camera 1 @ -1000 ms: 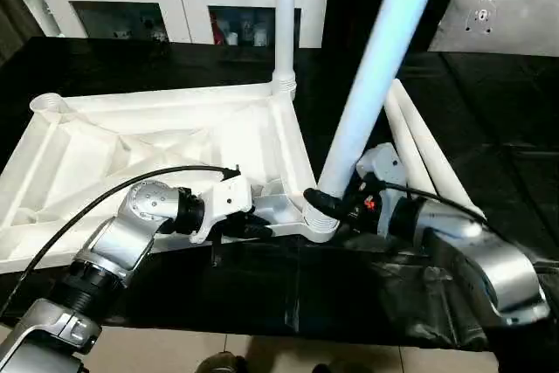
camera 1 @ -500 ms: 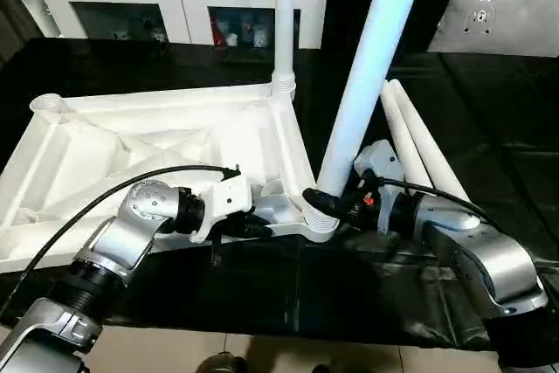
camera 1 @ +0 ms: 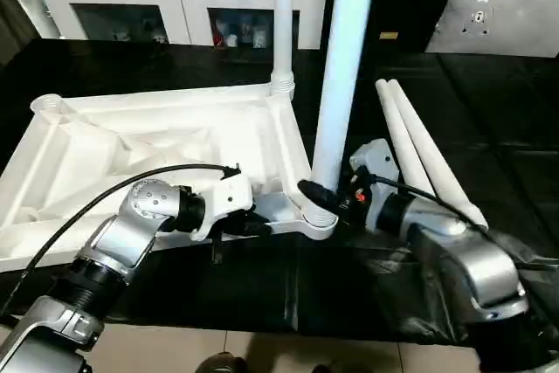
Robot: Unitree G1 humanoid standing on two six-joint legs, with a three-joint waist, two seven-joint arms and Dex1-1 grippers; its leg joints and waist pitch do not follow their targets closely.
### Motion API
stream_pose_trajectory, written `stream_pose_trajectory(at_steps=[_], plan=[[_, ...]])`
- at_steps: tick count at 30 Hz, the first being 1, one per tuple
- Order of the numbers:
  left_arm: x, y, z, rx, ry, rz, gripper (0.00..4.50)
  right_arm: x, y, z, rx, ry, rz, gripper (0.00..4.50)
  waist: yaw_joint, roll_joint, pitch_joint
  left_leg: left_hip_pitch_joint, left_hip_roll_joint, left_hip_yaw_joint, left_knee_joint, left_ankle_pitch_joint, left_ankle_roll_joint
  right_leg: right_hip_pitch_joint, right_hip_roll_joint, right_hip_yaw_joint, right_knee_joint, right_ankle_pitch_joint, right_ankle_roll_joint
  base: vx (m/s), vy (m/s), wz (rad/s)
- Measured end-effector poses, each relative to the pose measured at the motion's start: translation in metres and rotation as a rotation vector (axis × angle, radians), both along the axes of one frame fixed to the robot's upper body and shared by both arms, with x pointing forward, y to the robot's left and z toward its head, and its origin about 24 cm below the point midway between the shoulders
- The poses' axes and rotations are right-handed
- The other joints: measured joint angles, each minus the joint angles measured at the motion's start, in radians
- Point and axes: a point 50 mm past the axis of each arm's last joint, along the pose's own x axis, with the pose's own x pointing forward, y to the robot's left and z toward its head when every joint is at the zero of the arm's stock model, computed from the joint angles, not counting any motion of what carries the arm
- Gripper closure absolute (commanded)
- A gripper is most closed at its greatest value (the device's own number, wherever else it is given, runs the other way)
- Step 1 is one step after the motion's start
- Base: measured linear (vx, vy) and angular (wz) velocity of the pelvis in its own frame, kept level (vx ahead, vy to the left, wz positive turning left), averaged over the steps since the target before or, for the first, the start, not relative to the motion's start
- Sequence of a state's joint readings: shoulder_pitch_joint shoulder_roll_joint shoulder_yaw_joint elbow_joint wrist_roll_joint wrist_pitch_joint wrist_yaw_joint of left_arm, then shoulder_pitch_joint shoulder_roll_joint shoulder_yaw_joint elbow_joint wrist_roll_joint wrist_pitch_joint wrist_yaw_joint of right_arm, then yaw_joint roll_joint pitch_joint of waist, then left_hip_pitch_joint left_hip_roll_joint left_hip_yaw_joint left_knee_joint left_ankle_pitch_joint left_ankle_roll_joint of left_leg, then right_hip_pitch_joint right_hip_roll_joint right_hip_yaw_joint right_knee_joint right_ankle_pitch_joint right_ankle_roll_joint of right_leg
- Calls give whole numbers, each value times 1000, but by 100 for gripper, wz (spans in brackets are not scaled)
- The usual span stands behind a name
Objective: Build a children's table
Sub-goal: Insert table leg to table base
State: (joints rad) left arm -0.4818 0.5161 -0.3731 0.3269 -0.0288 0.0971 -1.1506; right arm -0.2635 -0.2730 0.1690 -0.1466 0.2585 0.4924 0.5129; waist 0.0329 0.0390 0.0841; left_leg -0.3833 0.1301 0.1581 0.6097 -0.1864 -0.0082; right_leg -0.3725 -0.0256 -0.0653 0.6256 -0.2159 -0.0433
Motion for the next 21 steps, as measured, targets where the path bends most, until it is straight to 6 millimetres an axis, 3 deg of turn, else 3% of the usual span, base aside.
stream_pose_trajectory(at_steps=[7,21], plan=[[-2,-1,0,-8,3,-1,450,11,-7,16,-63,-198,-299,260,1,0,0,-1,0,0,-1,0,0,-1,0,0,0,0,0,0,0,0],[-3,-1,0,-9,6,8,450,15,-16,20,-269,-439,-439,260,-1,0,0,-1,0,1,-2,0,0,-1,0,1,-1,0,0,0,0,0]])
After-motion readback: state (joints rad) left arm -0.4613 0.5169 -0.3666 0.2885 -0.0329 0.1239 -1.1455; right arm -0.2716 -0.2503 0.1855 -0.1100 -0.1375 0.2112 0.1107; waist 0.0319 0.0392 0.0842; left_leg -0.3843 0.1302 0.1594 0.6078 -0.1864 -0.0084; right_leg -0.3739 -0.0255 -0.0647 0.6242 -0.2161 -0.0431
